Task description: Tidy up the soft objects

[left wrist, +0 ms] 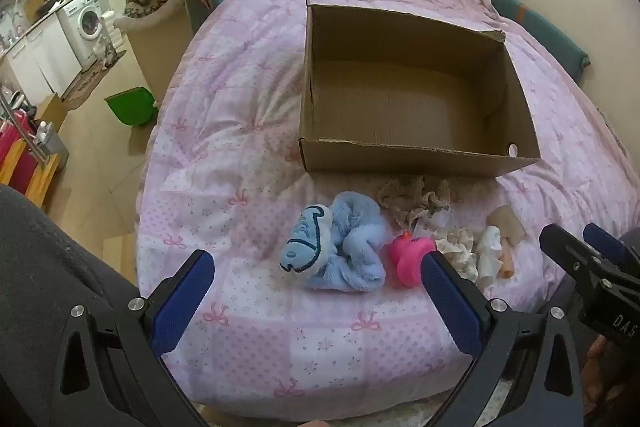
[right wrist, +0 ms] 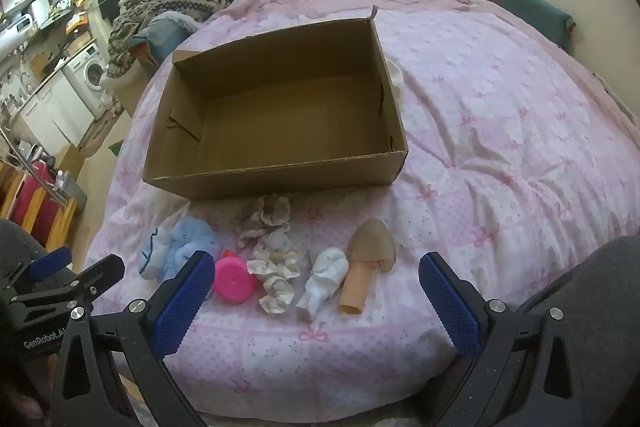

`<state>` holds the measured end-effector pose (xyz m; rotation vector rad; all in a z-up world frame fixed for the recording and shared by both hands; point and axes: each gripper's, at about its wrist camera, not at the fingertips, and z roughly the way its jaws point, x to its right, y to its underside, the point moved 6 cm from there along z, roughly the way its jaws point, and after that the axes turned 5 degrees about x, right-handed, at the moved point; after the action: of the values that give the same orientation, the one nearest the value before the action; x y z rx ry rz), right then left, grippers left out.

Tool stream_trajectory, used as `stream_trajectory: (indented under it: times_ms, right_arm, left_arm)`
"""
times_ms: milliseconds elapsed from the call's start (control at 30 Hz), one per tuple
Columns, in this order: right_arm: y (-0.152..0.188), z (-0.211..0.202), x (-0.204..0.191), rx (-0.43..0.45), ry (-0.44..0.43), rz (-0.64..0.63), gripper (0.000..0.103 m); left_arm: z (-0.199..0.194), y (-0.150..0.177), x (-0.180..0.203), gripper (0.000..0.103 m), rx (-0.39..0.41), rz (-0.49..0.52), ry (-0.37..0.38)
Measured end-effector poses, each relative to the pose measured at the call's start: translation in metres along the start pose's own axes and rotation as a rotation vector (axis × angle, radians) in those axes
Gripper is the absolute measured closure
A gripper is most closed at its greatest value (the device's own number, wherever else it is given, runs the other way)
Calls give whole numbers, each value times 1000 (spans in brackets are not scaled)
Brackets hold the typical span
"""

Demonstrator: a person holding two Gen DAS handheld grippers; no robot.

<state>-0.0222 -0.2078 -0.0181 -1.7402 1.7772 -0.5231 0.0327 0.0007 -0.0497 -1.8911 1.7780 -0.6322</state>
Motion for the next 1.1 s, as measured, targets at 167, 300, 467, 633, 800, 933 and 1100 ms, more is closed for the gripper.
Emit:
stream_trajectory:
  times_ms: [167,300,467,633,800,933,1100]
  right_arm:
    - [-1,1,0,-1,1,-4,0]
    - [0,0,0,5,2,-7,0]
    - [-1,1,-1,-6,6,-2,0]
    - [1,2,1,-9,13,-6,0]
    - [1,3,3,-6,18,-2,0]
    - [1,0,3,-4,16,5,0]
    - [0,1,3,-6,15,2,0]
  left_arm:
    - [0,0,2,0,4,-7,6]
    - [1,0,0,0,-5,-6,11]
    - [2,1,0,0,-7,-8,12]
    - [-5,-6,0,0,0,-11,19]
    - [-4,0,0,0,0,-19,17]
    - [-2,1,-2,0,1,-27,13]
    - [-1,1,-4,0,3,-33,11]
